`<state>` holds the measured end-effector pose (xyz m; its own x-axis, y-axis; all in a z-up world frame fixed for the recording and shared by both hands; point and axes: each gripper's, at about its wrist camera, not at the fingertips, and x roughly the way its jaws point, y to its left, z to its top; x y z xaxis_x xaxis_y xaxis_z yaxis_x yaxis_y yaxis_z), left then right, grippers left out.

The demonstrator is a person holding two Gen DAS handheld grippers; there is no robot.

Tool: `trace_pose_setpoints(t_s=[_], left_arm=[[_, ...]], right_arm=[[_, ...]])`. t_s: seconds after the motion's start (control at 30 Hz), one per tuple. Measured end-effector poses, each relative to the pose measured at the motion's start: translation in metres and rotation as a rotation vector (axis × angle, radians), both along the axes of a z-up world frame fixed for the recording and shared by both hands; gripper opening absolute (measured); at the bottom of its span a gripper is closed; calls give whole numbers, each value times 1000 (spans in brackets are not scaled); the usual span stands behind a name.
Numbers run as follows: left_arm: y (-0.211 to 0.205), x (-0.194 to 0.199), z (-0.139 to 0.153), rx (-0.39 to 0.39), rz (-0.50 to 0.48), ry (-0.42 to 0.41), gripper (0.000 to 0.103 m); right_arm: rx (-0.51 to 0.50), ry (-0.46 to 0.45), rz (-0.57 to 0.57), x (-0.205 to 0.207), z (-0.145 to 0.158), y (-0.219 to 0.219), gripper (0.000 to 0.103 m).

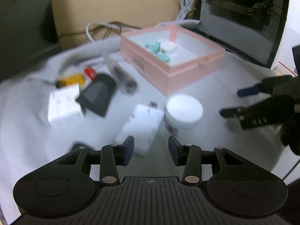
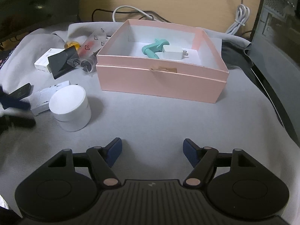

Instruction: Organize rigid objects

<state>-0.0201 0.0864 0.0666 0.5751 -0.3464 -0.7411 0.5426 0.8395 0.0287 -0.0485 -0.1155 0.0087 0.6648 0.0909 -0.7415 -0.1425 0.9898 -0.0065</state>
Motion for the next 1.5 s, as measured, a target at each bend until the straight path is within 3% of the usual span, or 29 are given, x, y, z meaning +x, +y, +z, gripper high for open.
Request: trace_pose_setpoints(t_s=[0.13, 0.2, 0.27, 0.43, 0.7, 1.0, 1.17, 1.27, 1.5], left_arm=[[-9, 27, 0, 40, -4, -25, 45], [-13, 37, -4, 41, -10, 0, 44], [-20, 42, -10, 44, -42, 52, 46], [-33, 31, -15, 69, -152, 24, 54], [-23, 50, -16, 56, -26, 15, 55], [-21, 59, -16, 64, -47, 49, 54], [-17, 66, -18, 34, -66, 84, 66], [-16, 75, -28, 55, -26, 133, 64], [-14, 71, -29, 29, -8, 117, 63]], right_arm=[[15, -7, -28, -4, -2, -2, 76], [20, -8, -37, -5, -2, -2, 77], [27, -10, -47, -6, -3, -4, 80], [52, -22, -77, -10, -7, -10, 85], [65, -41, -124, -11, -14, -15, 98], [66, -60, -135, -12, -17, -16, 101], [68, -68, -140, -12, -18, -16, 103], [69, -73, -140, -13, -19, -16, 103], [68, -73, -138, -13, -19, -16, 103]])
